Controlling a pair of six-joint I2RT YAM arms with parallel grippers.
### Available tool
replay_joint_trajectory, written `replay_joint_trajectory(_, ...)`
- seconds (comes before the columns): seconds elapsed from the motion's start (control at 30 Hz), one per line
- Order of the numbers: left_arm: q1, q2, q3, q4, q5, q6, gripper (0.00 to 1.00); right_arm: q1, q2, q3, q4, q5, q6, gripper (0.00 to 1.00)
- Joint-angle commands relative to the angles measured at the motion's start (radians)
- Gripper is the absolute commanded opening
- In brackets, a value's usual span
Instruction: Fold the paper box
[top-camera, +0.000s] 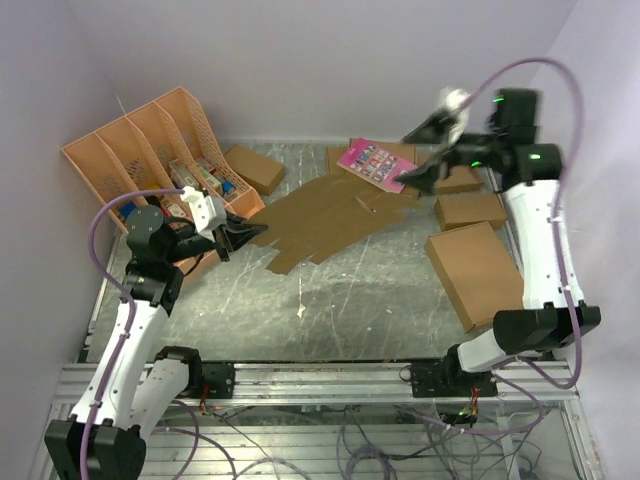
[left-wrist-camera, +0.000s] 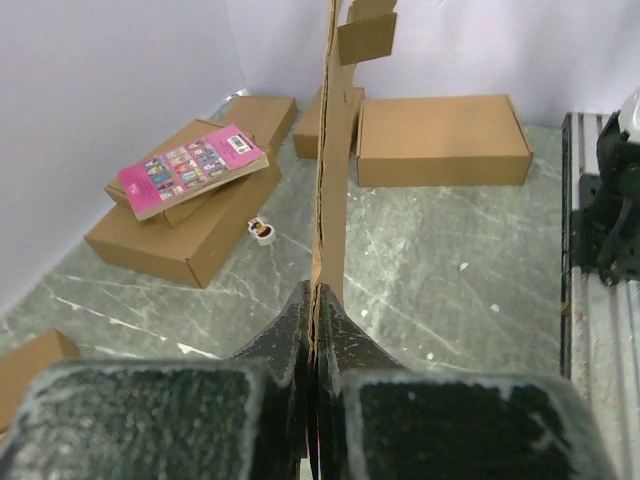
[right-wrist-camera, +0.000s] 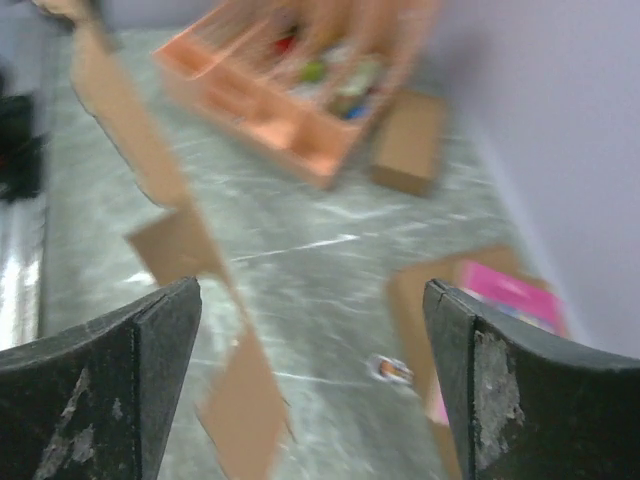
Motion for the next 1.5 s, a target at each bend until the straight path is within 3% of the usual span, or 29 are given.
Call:
replay_joint_trajectory(0.0,0.011,-0.064,-0.078,0.290,-0.113,-0.305,0.07,-0.287,-0.038,0.061,0.321,-0.134,0.391,0.95)
replay_joint_trajectory(0.1,0.013,-0.099,-0.141,0.474,-0.173,-0.457,0.07,-0.409,-0.069,-0.093,0.617,-0.134,0.745,0.99)
replay_joint_trajectory(0.3,0.016,-0.135,-0.167,0.634,-0.215,-0.640,0.07,-0.629,-0.103,-0.436,1.374,-0.241,1.449,0.99)
replay_joint_trajectory(0.47,0.016,-0.096,-0.225,0.962,-0.218,-0.901,0.07,-0.599,-0.138,-0.646,1.702,-0.247,1.702,0.96)
replay_joint_trajectory(0.8,0.018,0.091,-0.258,1.397,-0.192,-1.161,0.07,-0.489,-0.093,-0.655,1.981,-0.283,1.964,0.89)
replay_joint_trajectory(0.97,0.018,0.176,-0.234,1.525,-0.171,-1.227,0.07,-0.483,-0.085,-0.628,2.120,-0.290,2.142,0.77)
replay_joint_trajectory(1.3,0.018,0.238,-0.217,1.598,-0.145,-1.247,0.07,-0.385,-0.105,-0.615,2.118,-0.303,2.154,0.42)
replay_joint_trajectory(1.47,0.018,0.189,-0.222,1.435,-0.126,-1.117,0.07,-0.375,-0.120,-0.615,2.163,-0.323,2.176,0.37)
